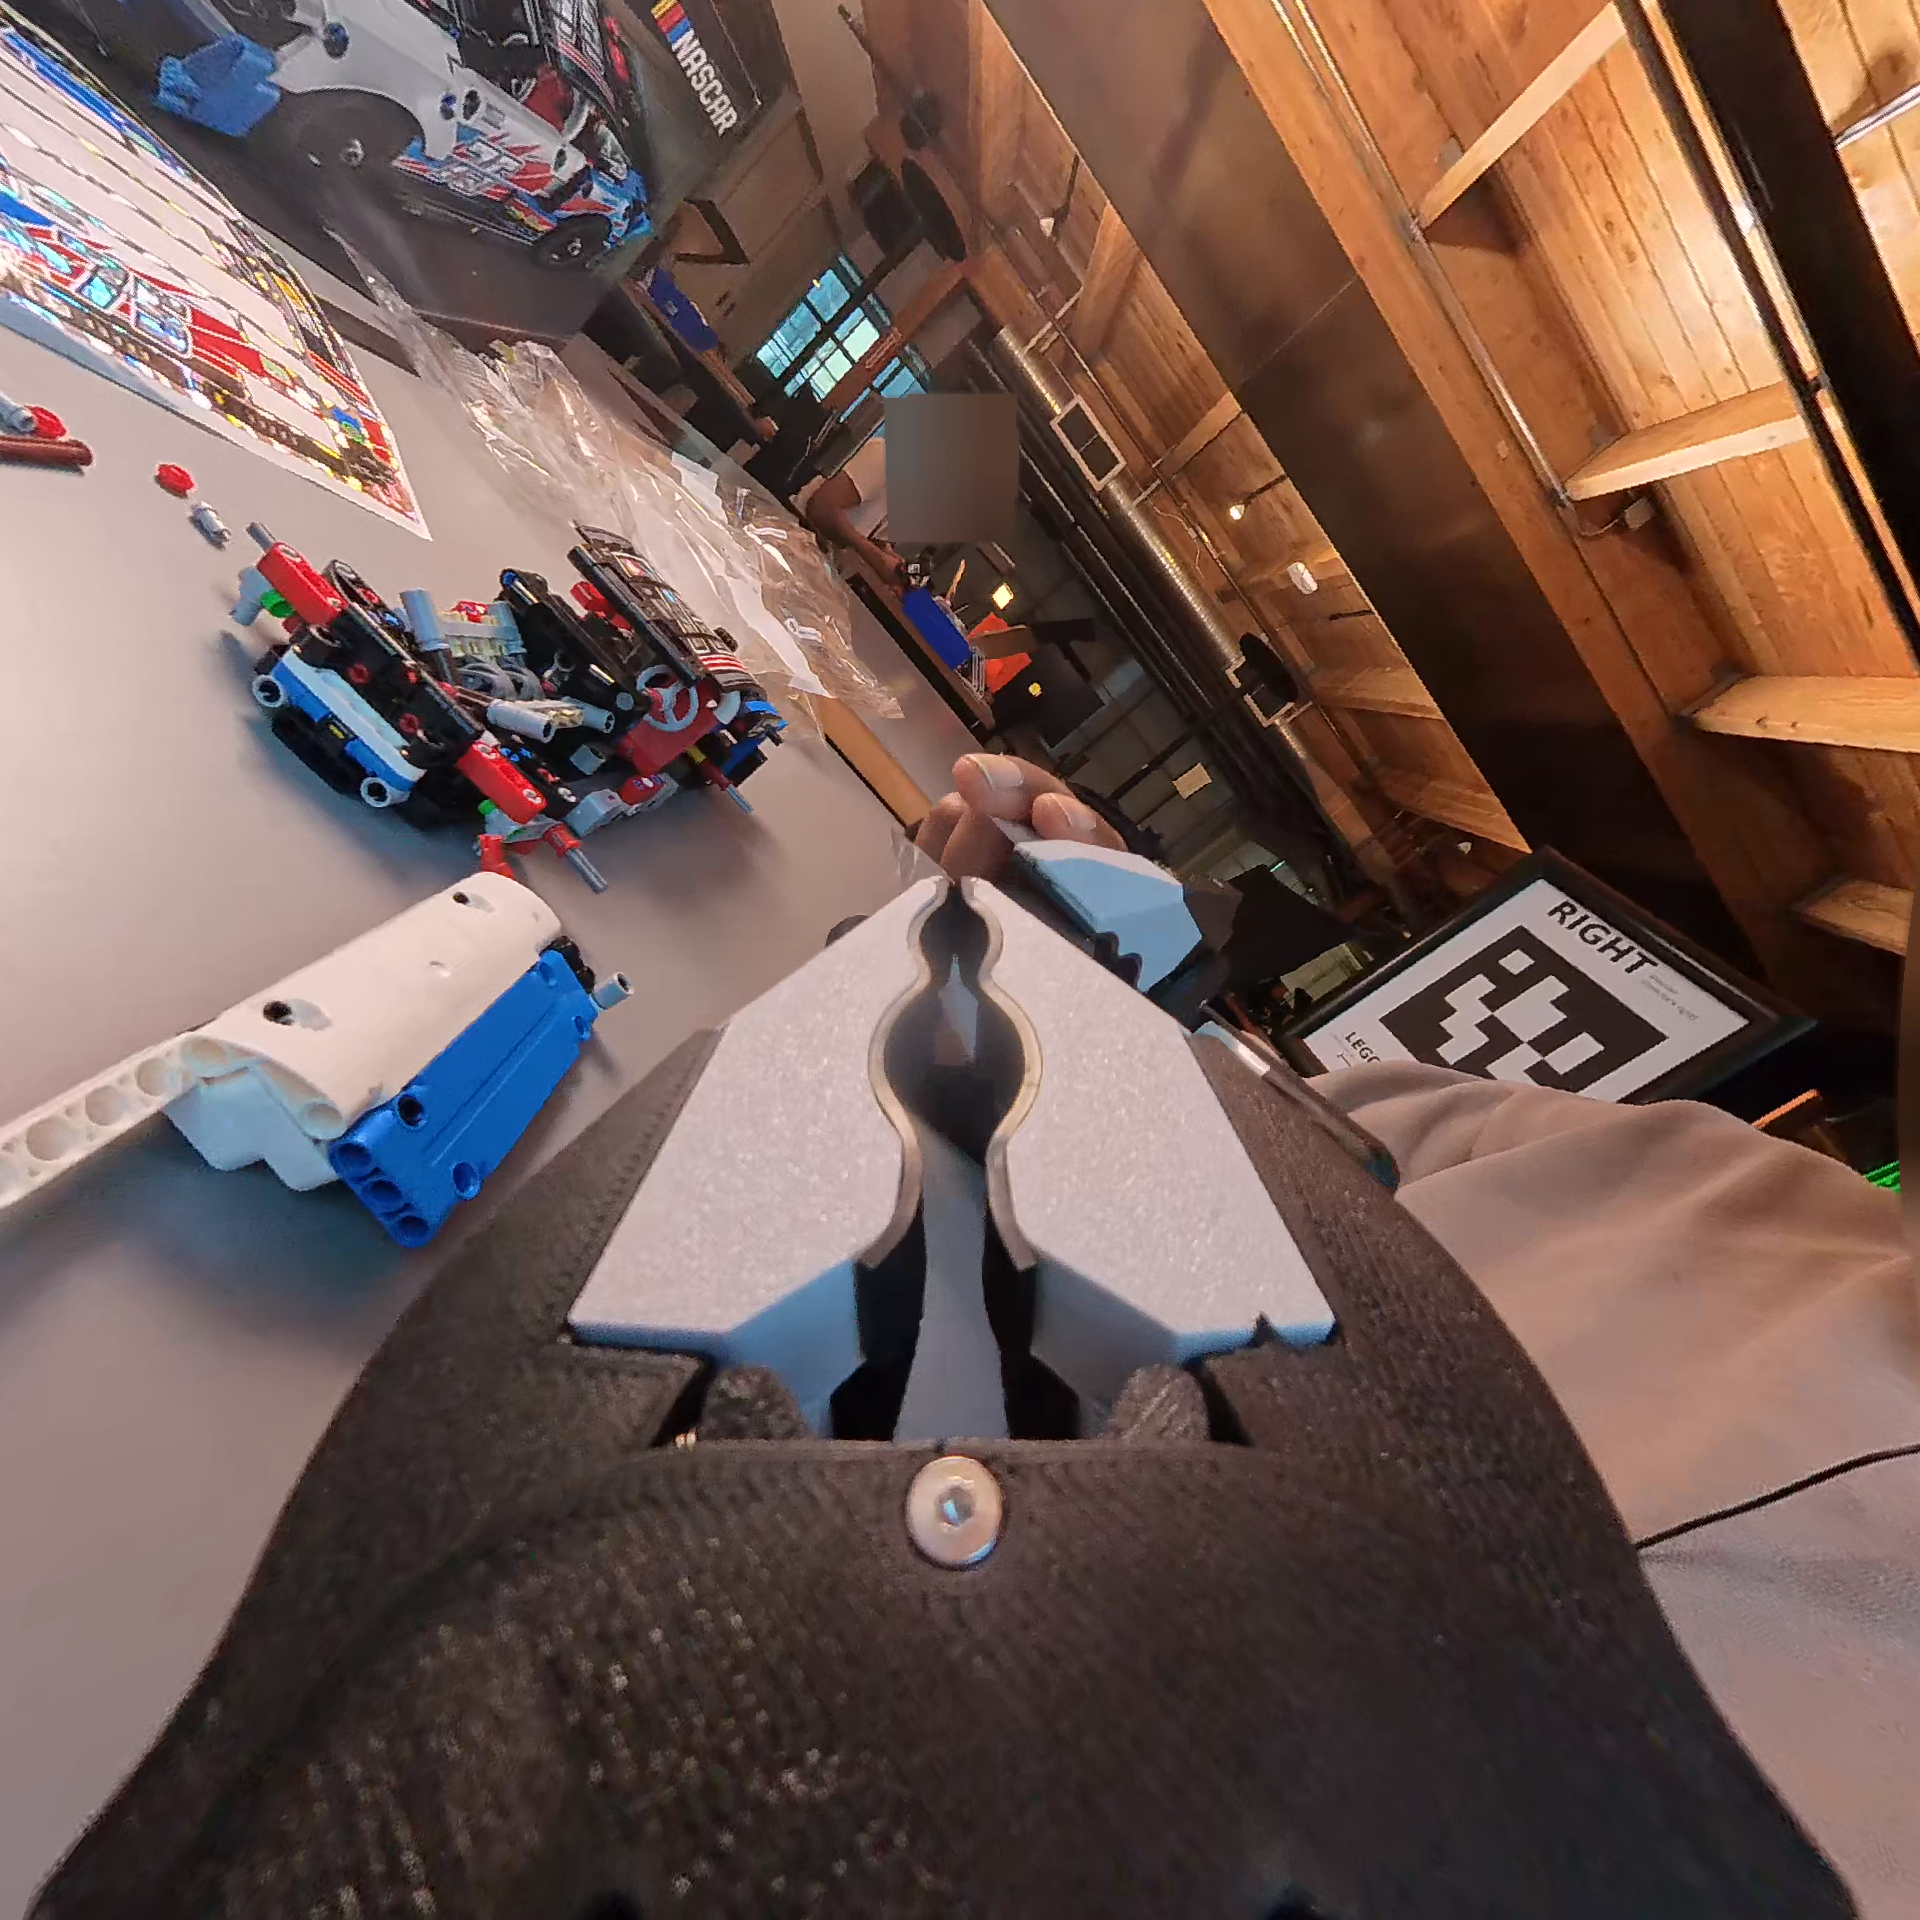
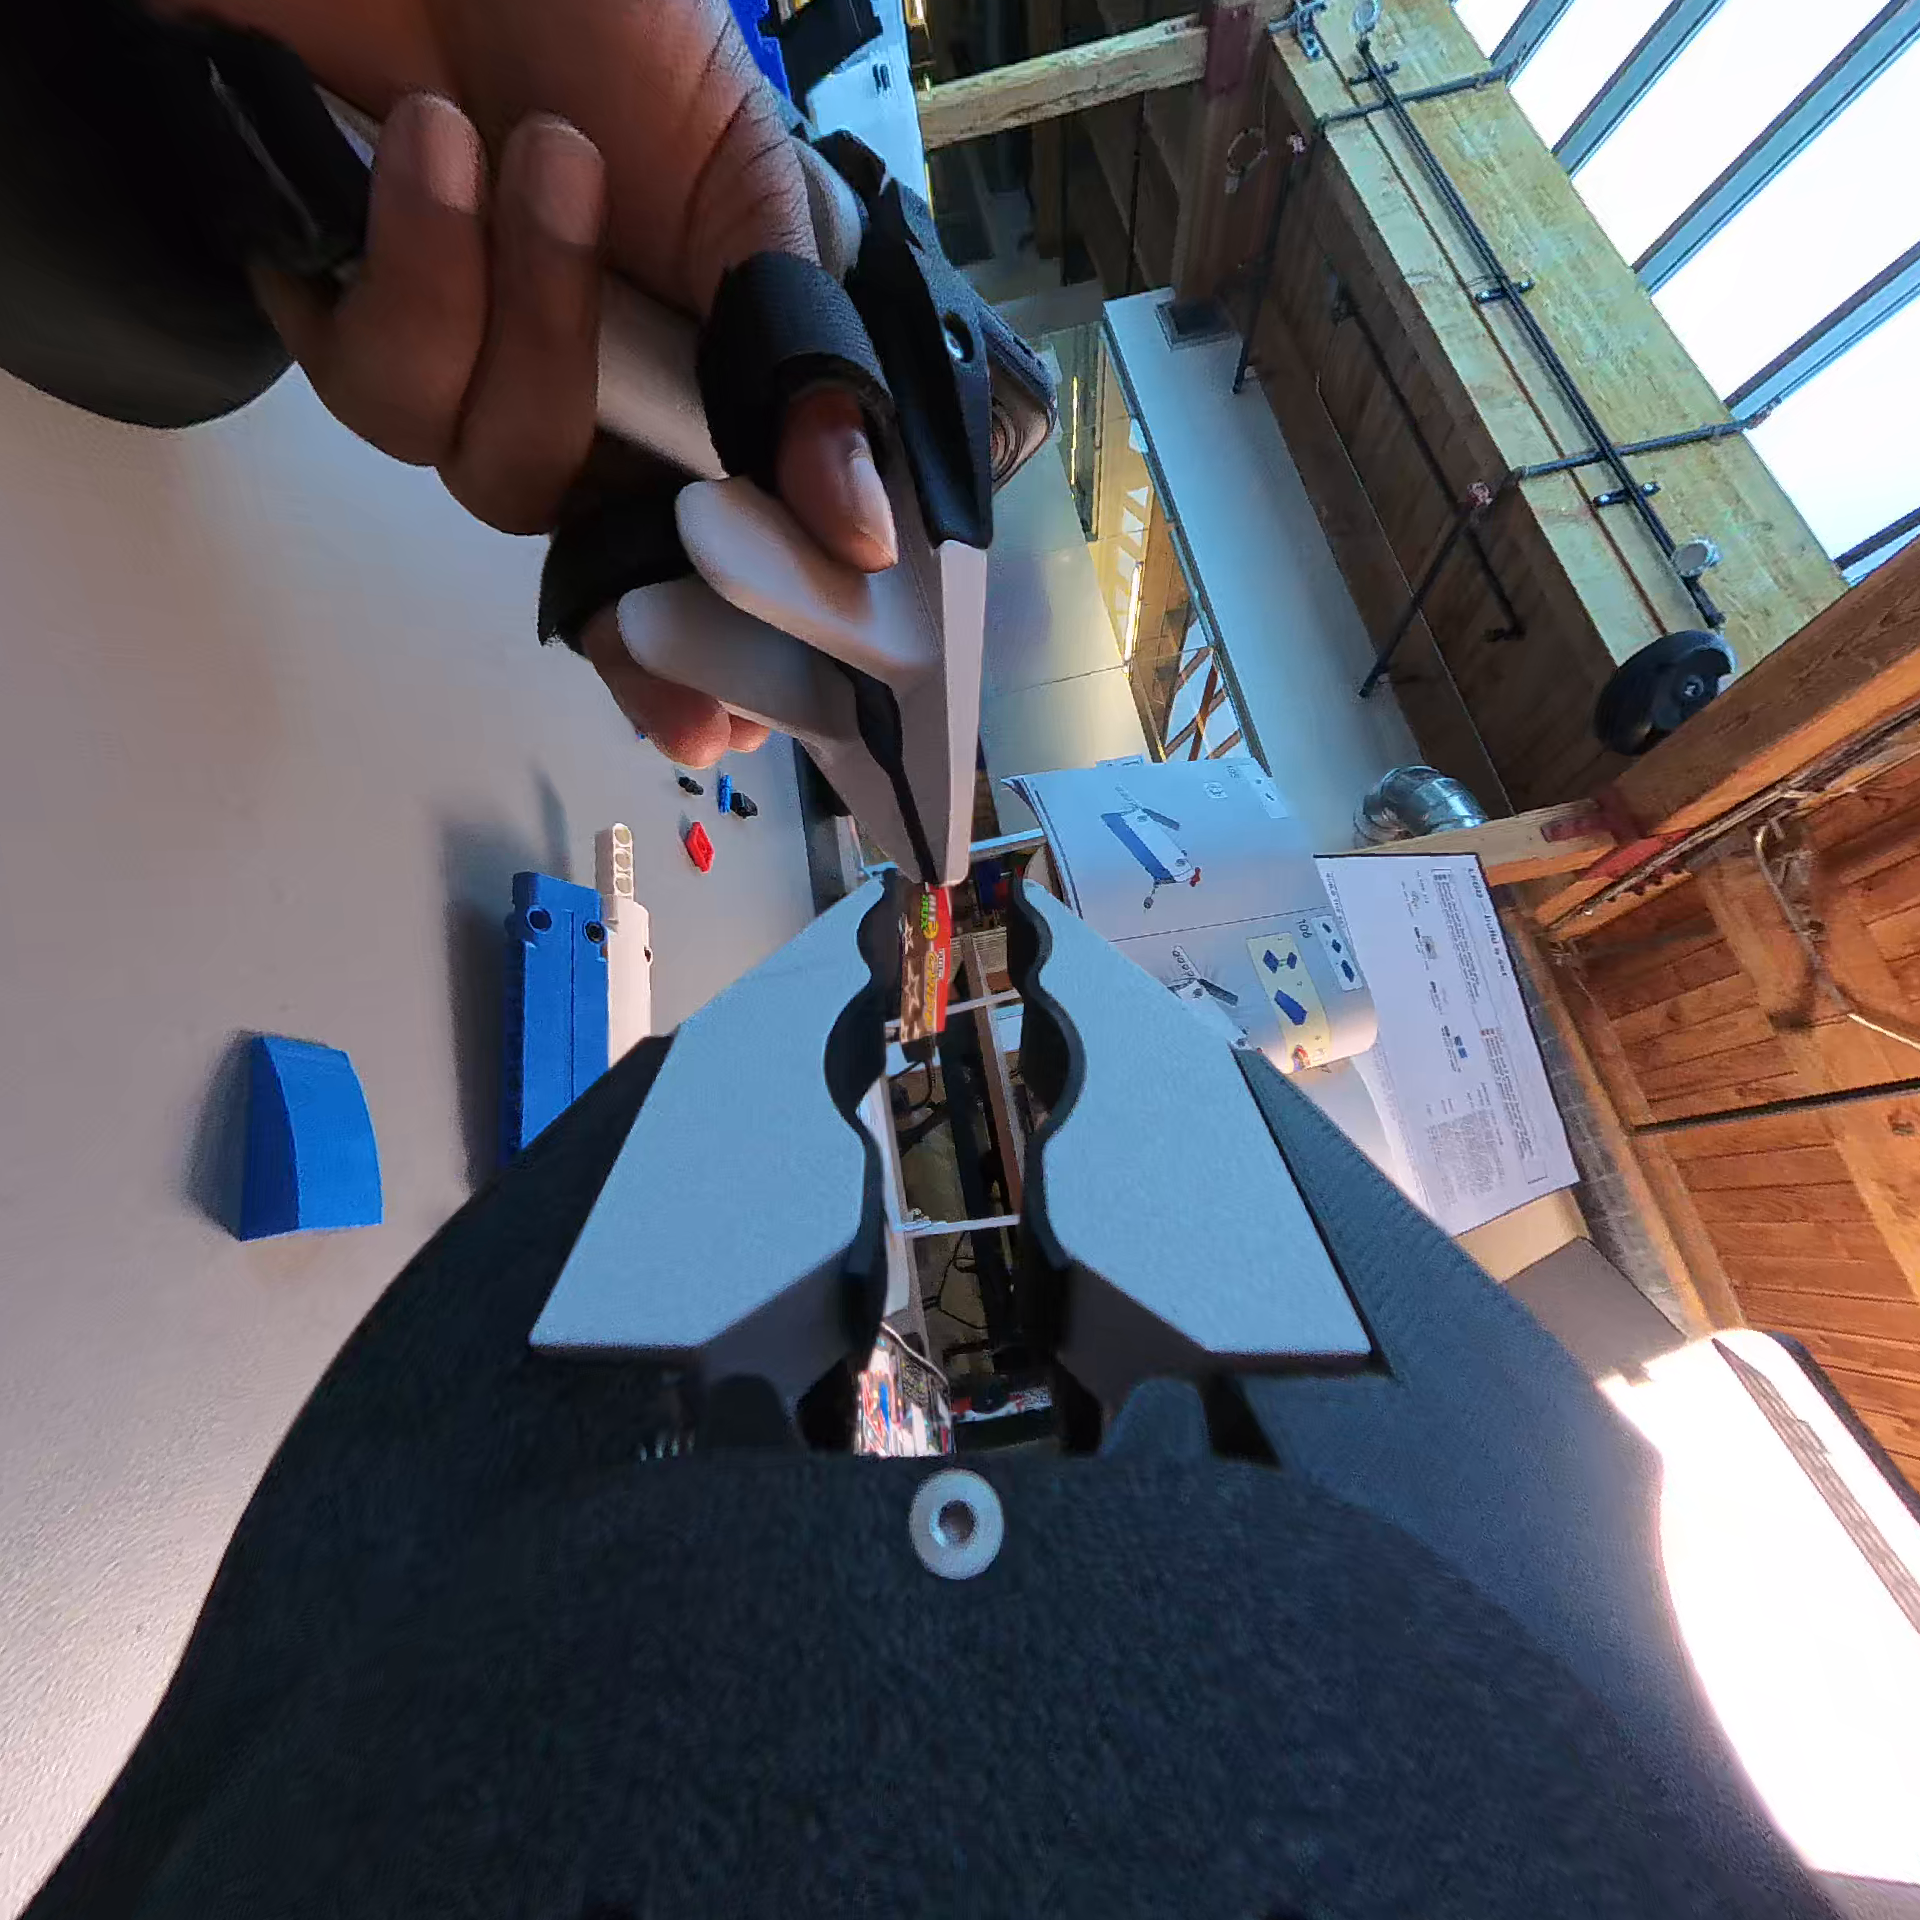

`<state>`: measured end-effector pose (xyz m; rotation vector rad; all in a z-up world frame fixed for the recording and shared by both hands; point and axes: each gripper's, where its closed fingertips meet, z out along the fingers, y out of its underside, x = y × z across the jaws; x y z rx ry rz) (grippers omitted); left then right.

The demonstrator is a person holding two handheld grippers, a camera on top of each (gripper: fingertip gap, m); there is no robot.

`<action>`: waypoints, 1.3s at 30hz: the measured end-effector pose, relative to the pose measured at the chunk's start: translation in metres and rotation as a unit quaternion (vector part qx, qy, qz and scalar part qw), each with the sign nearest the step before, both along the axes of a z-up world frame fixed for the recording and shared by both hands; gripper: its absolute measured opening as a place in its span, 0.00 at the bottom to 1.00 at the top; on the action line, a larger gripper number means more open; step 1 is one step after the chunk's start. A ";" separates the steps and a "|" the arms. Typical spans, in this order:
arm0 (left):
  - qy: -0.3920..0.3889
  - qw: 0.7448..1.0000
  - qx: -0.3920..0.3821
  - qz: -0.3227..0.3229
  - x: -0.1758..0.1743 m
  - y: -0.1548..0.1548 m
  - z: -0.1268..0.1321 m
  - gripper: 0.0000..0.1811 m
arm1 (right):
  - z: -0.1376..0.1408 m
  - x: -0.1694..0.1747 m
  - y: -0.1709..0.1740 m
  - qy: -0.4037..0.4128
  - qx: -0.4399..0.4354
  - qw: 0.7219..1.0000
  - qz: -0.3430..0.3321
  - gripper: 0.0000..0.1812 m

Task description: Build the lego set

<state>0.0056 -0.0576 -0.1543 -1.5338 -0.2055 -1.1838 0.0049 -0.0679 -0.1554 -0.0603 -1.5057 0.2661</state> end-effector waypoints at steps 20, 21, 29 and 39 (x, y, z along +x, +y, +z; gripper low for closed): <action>0.168 0.980 0.092 -0.048 0.002 -0.013 0.005 0.00 | 0.027 0.034 0.029 -0.271 -0.623 0.694 0.238 0.07; 0.164 0.981 0.093 -0.051 0.004 -0.013 0.005 0.00 | 0.025 0.036 0.028 -0.276 -0.625 0.688 0.244 0.00; 0.135 0.984 0.097 -0.066 0.007 -0.013 0.005 0.00 | 0.016 0.030 0.025 -0.291 -0.634 0.678 0.230 0.04; 0.039 0.987 0.111 -0.107 0.013 -0.021 0.019 0.00 | 0.018 0.035 0.030 -0.310 -0.660 0.645 0.230 0.00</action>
